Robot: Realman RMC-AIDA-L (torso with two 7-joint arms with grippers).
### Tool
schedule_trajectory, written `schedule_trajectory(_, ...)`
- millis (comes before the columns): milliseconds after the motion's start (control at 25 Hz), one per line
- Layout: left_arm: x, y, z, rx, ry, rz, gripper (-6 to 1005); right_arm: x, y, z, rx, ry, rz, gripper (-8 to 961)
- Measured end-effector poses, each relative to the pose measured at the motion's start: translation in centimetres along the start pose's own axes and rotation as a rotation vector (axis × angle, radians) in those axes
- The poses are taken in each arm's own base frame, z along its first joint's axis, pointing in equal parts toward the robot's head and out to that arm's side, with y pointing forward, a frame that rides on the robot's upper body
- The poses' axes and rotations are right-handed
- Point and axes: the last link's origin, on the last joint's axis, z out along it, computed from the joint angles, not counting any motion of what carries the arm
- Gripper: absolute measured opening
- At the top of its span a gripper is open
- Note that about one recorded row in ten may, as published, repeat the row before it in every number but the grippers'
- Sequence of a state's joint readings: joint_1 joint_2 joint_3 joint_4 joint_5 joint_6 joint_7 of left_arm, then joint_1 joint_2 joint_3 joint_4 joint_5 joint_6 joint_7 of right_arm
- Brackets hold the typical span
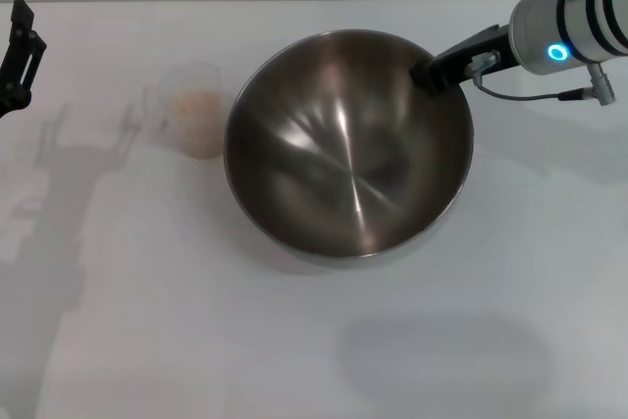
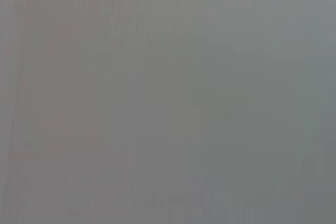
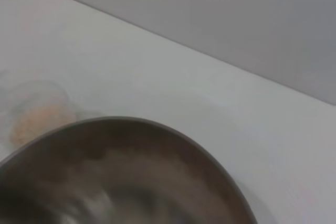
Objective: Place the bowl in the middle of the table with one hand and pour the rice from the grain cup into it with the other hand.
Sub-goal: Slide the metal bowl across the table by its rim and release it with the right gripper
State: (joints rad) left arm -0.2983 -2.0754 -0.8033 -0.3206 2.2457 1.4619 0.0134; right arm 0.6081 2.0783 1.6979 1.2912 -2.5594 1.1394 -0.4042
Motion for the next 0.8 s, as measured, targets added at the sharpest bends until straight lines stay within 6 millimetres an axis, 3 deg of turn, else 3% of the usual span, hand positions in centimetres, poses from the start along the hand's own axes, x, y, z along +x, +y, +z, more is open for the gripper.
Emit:
schedule_trajectory(360,0.07,0.01,-0.04,-0.001,0.005,-0.003,829,0.47,-0.61,-0.03,0.039,0.036,0.010,44)
schedule_trajectory(640,0.22,0.02,-0.32,0.001,0.015,-0.008,828,0.60,-0.82,0.01,0.054,0.052,0.000,161)
schedule_trajectory(800,0.27,-0.07,-0.66,0.007,0.018,-0.009,828,-0.12,-0.94,-0.91,0.097,0.022,-0.042,228)
